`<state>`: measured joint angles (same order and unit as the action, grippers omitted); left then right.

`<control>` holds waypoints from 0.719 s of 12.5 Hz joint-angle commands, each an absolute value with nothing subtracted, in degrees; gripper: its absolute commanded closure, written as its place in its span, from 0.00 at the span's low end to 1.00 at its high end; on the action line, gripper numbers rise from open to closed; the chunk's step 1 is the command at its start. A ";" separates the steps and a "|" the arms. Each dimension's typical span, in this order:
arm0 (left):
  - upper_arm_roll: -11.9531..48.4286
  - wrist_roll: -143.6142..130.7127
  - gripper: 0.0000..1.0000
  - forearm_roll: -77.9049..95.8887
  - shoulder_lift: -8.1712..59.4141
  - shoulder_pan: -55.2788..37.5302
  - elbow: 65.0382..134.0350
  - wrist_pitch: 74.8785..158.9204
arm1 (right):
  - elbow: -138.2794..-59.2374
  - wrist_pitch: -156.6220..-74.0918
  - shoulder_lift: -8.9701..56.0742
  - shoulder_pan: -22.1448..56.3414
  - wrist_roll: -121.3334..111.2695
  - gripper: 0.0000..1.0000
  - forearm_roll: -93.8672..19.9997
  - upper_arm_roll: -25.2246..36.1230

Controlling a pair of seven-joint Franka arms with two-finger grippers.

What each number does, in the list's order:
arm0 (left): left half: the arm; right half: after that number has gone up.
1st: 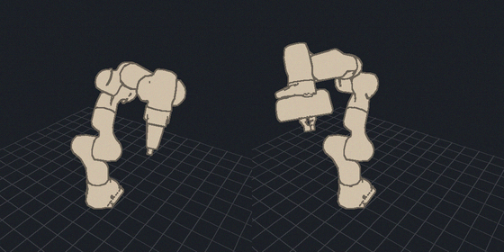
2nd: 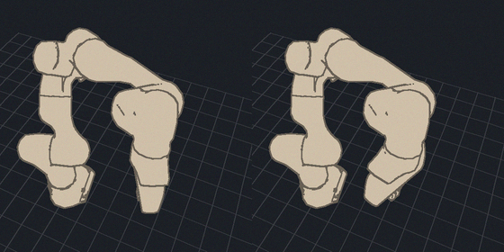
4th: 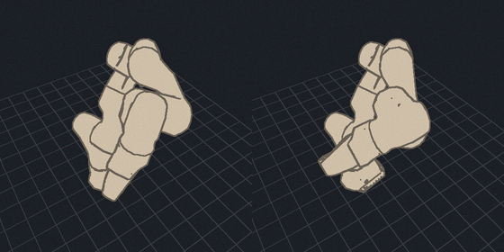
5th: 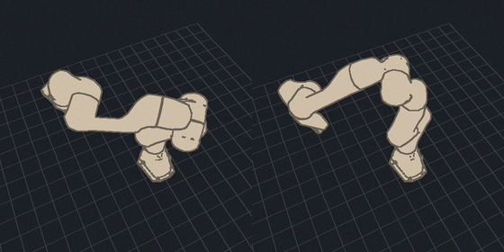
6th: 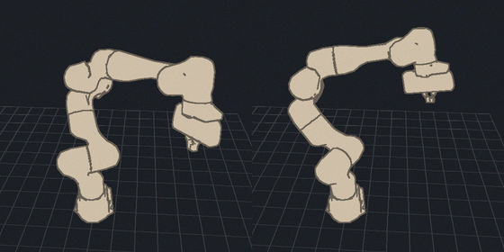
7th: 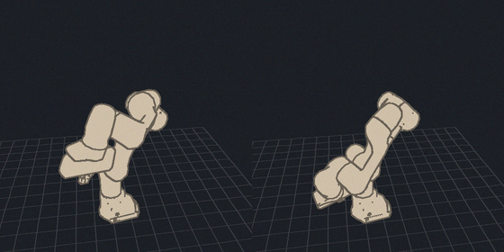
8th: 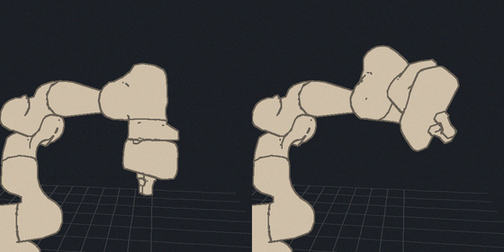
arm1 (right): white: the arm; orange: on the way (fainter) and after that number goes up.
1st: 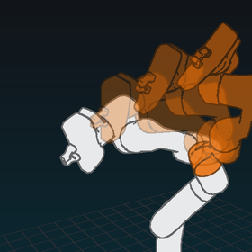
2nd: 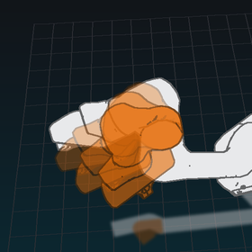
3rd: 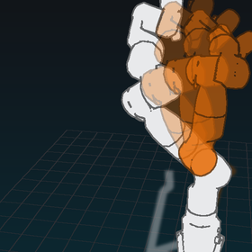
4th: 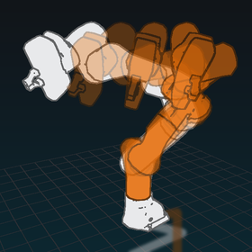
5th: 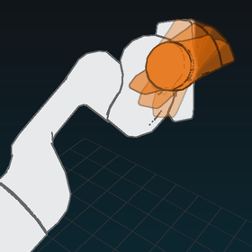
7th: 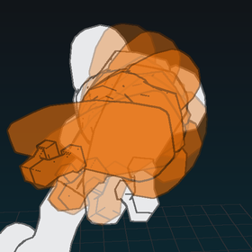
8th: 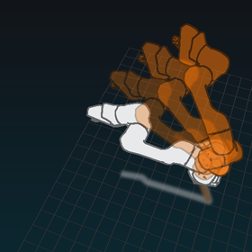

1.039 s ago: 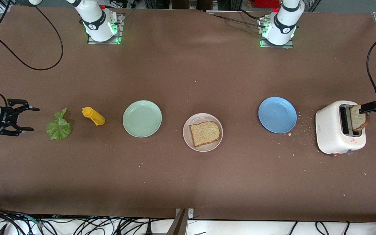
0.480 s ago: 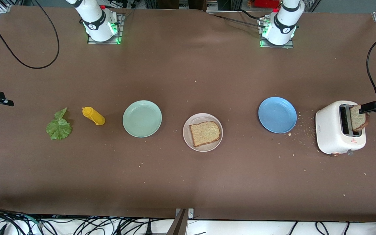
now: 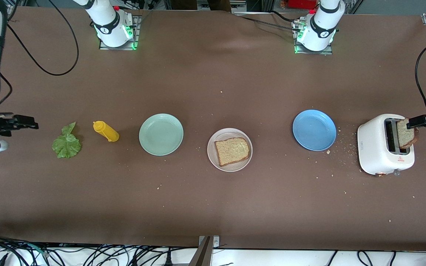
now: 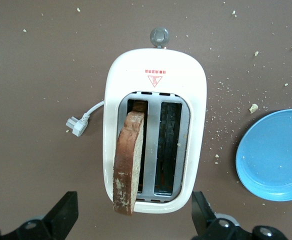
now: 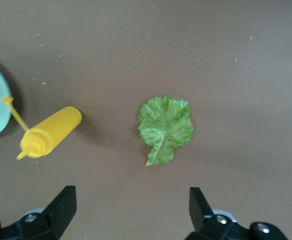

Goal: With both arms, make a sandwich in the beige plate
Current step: 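Lower the right gripper onto the green lettuce leaf and grasp it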

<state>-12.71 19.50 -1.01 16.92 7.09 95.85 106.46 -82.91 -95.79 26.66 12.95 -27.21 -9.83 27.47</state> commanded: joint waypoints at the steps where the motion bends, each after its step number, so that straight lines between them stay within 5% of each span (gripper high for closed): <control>1: -12.83 20.04 0.00 0.53 16.52 6.94 96.15 106.61 | -92.25 -102.63 25.05 14.59 -21.46 0.01 -8.70 27.60; 6: -12.83 20.04 0.00 0.53 16.52 6.94 96.15 106.61 | -111.76 -127.48 24.17 14.68 -21.35 0.01 -8.96 27.16; 9: -12.83 20.04 0.00 0.53 16.52 6.94 96.15 106.61 | -116.54 -135.60 25.04 14.59 -21.97 0.01 -9.32 26.90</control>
